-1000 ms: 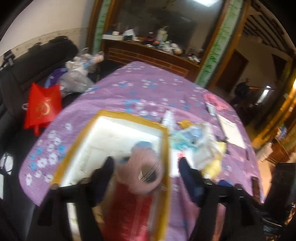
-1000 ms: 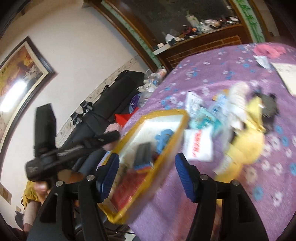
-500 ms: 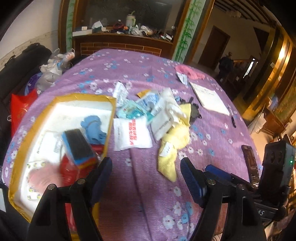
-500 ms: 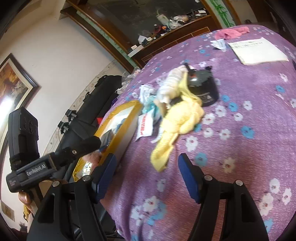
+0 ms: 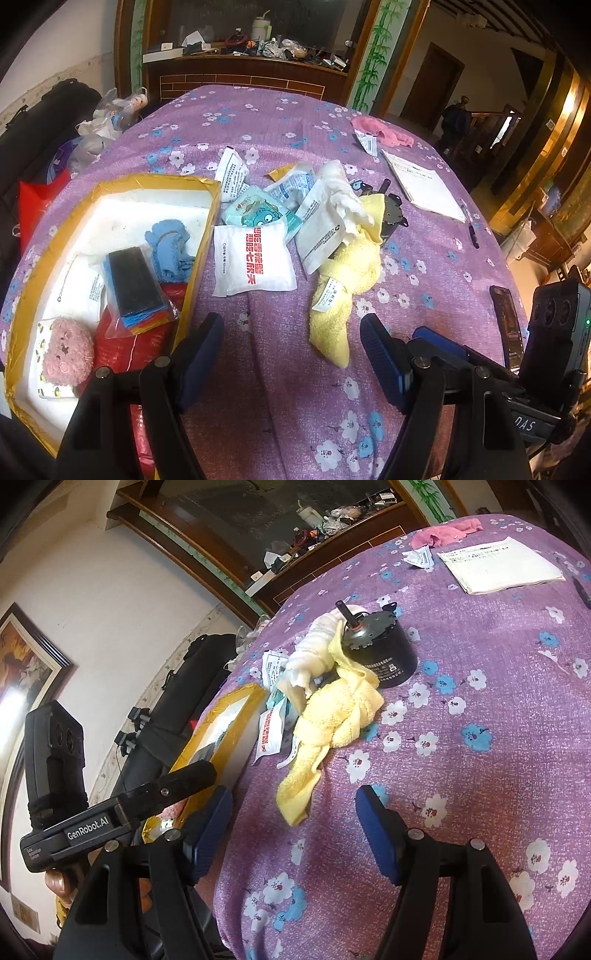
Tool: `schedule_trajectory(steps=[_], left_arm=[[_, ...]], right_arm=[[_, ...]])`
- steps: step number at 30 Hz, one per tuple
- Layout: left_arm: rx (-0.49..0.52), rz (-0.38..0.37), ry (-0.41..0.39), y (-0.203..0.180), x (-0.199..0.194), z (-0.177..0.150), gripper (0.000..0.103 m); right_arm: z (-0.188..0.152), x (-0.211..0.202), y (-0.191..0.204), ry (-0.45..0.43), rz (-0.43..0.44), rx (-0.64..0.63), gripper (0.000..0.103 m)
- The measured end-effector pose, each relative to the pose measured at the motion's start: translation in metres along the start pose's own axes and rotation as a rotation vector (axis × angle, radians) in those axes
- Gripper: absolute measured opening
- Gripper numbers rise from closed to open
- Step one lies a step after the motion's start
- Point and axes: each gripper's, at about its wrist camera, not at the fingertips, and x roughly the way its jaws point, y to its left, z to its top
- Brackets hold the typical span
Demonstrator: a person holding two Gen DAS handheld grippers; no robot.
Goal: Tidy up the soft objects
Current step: 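Withdraw both grippers from the foam box, then grasp the yellow towel beside the black motor with the right gripper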
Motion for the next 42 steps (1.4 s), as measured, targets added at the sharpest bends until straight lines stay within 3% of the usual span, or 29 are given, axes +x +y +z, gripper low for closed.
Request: schedule_trajectory(steps=[17, 27, 29, 31, 32, 37, 42], left_arm=[[-0.007, -0.019, 0.035, 0.006, 0.016, 0.002, 0.079], [-0.044, -0.047, -0.004, 0.009, 0.009, 0.035, 0.079], [-0.047, -0.058, -0.003, 0.007, 0.011, 0.045, 0.079], [-0.046, -0.063, 0.003, 0.003, 0.014, 0.054, 0.079], [-0.042, -0.073, 0.003, 0.0, 0.016, 0.06, 0.079], [-0.01, -0.094, 0.02, -0.021, 0.033, 0.095, 0.079], [0.009, -0.091, 0.085, -0.036, 0.074, 0.129, 0.079]], right_arm=[[0.01, 0.012, -0.004, 0.007, -0.005, 0.036, 0.069], [0.05, 0.063, -0.014, 0.046, -0.051, 0.141, 0.068], [0.052, 0.077, -0.019, 0.066, -0.112, 0.175, 0.065], [0.052, 0.083, -0.022, 0.072, -0.131, 0.181, 0.052], [0.052, 0.082, -0.022, 0.066, -0.134, 0.175, 0.05], [0.049, 0.077, -0.028, 0.067, -0.091, 0.181, 0.041], [0.039, 0.055, -0.027, 0.02, -0.025, 0.161, 0.041]])
